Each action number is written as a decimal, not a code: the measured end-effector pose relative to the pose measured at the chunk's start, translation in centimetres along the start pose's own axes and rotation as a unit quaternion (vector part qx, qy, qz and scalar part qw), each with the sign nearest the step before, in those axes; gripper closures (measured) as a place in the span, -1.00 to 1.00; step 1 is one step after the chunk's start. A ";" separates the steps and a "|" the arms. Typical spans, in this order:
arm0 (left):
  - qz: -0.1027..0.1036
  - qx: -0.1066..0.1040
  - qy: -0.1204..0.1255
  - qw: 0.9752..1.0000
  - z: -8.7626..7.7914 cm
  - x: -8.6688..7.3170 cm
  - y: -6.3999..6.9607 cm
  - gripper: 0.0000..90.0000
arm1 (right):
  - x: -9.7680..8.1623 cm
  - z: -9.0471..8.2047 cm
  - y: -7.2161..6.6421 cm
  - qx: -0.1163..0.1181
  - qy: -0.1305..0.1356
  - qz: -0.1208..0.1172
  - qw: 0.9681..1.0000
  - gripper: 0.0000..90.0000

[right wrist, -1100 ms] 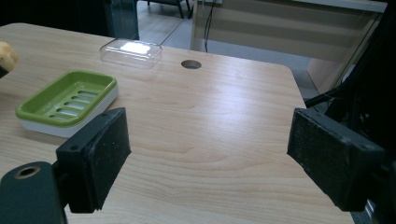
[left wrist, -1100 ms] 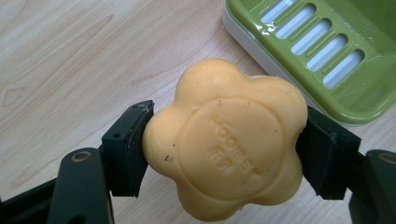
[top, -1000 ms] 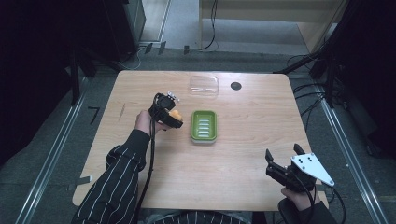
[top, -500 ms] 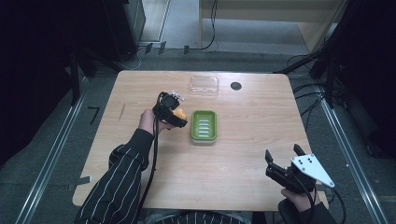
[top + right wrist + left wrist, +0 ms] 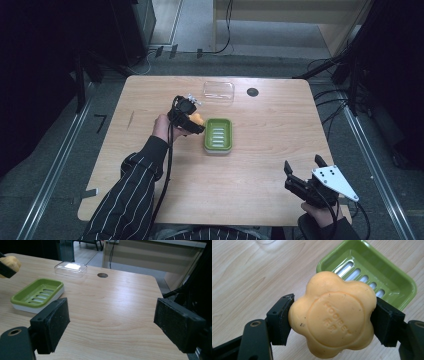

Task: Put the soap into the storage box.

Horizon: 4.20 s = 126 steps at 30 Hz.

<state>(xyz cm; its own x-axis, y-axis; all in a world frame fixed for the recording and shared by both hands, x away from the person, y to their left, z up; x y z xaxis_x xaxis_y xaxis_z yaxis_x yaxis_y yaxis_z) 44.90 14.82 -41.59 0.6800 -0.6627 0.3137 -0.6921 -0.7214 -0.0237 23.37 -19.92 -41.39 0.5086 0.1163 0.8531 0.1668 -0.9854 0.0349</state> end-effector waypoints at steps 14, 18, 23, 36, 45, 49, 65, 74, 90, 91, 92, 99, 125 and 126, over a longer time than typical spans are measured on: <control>0.023 -0.002 0.009 1.000 0.5 1.4 1.2 -0.38 | 0.1 0.0 -0.1 0.001 0.000 -0.003 1.000 -0.70; 0.027 -0.006 0.014 1.000 0.6 1.7 1.6 -0.38 | 0.0 0.1 0.0 0.001 -0.001 -0.001 1.000 -0.70; 0.034 -0.006 0.016 0.999 0.7 2.2 2.1 -0.38 | 0.0 0.0 0.0 0.000 -0.001 -0.001 1.000 -0.70; 0.051 -0.013 0.017 0.998 1.3 3.0 3.0 -0.38 | 0.0 0.0 0.0 -0.001 -0.001 -0.001 1.000 -0.70; 0.057 -0.014 0.010 0.998 1.8 3.5 3.4 -0.38 | -0.1 -0.1 0.1 -0.003 0.000 0.000 1.000 -0.70; 0.059 -0.015 0.007 0.998 2.1 3.6 3.6 -0.38 | -0.1 -0.1 0.1 -0.003 -0.001 0.001 1.000 -0.70; 0.069 -0.014 -0.012 0.997 3.8 4.1 4.1 -0.38 | -0.1 -0.2 0.2 -0.004 0.000 0.000 1.000 -0.70; 0.077 -0.012 -0.025 0.997 4.7 4.2 4.6 -0.38 | -0.1 -0.2 0.2 -0.005 0.000 0.002 1.000 -0.70; 0.092 0.004 -0.055 0.994 6.1 4.4 5.3 -0.38 | -0.2 -0.2 0.2 -0.005 0.001 0.002 1.000 -0.70; 0.091 0.005 -0.055 0.994 6.2 4.4 5.3 -0.38 | -0.2 -0.2 0.2 -0.005 0.001 0.003 1.000 -0.70; 0.091 0.005 -0.055 0.994 6.2 4.4 5.3 -0.39 | -0.2 -0.2 0.2 -0.005 0.001 0.003 1.000 -0.70; 0.093 0.012 -0.067 0.993 6.6 4.4 5.4 -0.39 | -0.2 -0.2 0.2 -0.005 0.001 0.004 1.000 -0.70; 0.088 0.018 -0.064 0.994 6.6 4.3 5.4 -0.50 | -0.1 -0.2 0.3 -0.005 0.002 0.003 1.000 -0.70; 0.088 0.018 -0.063 0.994 6.6 4.4 5.4 -0.52 | -0.1 -0.2 0.3 -0.005 0.002 0.003 1.000 -0.70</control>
<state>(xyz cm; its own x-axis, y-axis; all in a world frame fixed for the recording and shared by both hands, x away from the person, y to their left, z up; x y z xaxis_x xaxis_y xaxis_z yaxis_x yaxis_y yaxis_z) 45.71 6.69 -46.60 0.5763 -0.7970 0.1808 -0.7951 -0.5979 -0.1014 23.15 -20.22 -41.39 0.5069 0.1099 0.8550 0.1551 -0.9873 0.0350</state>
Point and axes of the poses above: each handheld gripper's, and its own axes: z roughly forward along the jaws, x roughly out of its top, y roughly to its right, the point moved 2 cm from there along z, roughly forward along the jaws, and after that the axes turned 12 degrees about -y, right-handed, at the moved point
